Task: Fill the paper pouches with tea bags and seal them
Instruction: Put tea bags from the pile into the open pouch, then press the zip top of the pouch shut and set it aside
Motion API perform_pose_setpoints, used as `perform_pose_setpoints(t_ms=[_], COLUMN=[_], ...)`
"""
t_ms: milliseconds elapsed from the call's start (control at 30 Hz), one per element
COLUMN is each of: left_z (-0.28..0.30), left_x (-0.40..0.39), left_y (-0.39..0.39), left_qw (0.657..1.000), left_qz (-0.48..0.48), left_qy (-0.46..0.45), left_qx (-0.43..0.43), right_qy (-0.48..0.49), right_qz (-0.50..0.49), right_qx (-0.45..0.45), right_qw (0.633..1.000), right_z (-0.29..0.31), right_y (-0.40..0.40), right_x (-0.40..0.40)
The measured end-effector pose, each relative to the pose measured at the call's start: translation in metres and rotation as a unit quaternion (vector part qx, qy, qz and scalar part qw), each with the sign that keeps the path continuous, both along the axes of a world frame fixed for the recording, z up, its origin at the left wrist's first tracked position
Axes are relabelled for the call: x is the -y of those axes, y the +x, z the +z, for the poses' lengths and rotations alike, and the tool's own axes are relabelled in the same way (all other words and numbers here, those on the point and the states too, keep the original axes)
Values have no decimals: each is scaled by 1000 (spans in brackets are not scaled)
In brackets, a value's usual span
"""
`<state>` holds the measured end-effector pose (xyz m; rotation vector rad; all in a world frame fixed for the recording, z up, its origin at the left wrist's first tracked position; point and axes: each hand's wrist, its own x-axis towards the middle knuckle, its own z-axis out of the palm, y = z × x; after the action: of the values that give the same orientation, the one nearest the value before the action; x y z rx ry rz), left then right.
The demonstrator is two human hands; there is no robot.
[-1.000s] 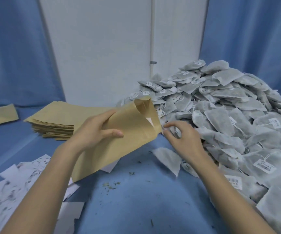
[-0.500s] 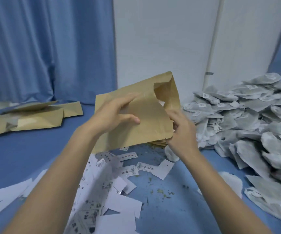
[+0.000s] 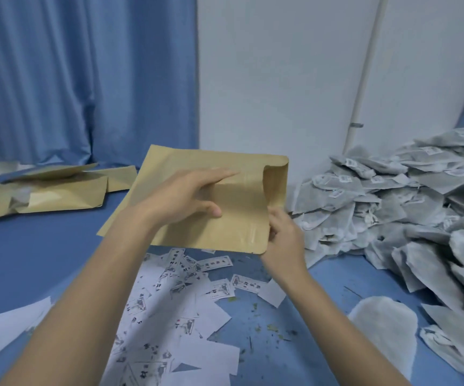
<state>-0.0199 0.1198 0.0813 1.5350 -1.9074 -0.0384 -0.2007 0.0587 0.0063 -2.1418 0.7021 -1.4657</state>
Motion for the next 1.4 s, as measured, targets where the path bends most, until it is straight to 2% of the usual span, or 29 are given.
perform_pose_setpoints(t_ms=[100, 200, 233, 300, 367, 400, 433, 500, 533, 600, 700, 767, 900, 1100, 1200, 1267, 1333, 1400], left_z=[-23, -47, -54, -68, -78, -81, -84, -85, -85, -86, -85, -84, -84, -85, -84, -80, -75, -70], left_x=[-10, -17, -18, -19, -17, -15, -13, -8, -6, -3, -1, -1, 2, 4, 4, 4, 4, 3], left_y=[24, 44, 49, 56, 58, 58, 58, 57, 57, 57, 55, 54, 50, 48, 46, 41, 34, 26], left_qw=[999, 995, 994, 992, 990, 990, 990, 988, 986, 984, 984, 984, 984, 985, 984, 983, 981, 978], left_qz=[31, 53, 53, 50, 32, 22, 16, 19, 23, 30, 33, 33, 34, 32, 23, 0, -21, -41], left_qy=[40, 84, 96, 114, 130, 137, 142, 155, 163, 172, 174, 174, 175, 172, 178, 182, 184, 188], left_qx=[2, -15, -19, -30, -38, -30, -16, 5, 9, 19, 20, 21, 24, 17, -4, -31, -54, -74], right_qy=[36, 57, 76, 136, 167, 154, 126, 73, 57, 51, 65, 108, 156, 219, 220, 152, 9, -97], right_qz=[36, 110, 155, 188, 98, 33, -33, -106, -116, -105, -47, -7, 22, -62, 13, 92, 112, 111], right_qx=[-101, -223, -219, -139, -73, -102, -182, -384, -451, -512, -553, -547, -482, -235, -92, -49, -81, -120], right_qw=[994, 967, 960, 963, 978, 982, 975, 914, 883, 851, 829, 830, 862, 945, 971, 983, 990, 982], right_z=[-27, -54, -61, -69, -80, -85, -89, -97, -101, -104, -106, -101, -90, -83, -66, -48, -34, -26], right_y=[26, 36, 32, 16, -6, -17, -27, -42, -46, -48, -50, -58, -65, -69, -74, -68, -55, -40], right_x=[0, 4, 4, 8, 21, 30, 38, 54, 59, 62, 61, 63, 67, 64, 55, 40, 26, 18])
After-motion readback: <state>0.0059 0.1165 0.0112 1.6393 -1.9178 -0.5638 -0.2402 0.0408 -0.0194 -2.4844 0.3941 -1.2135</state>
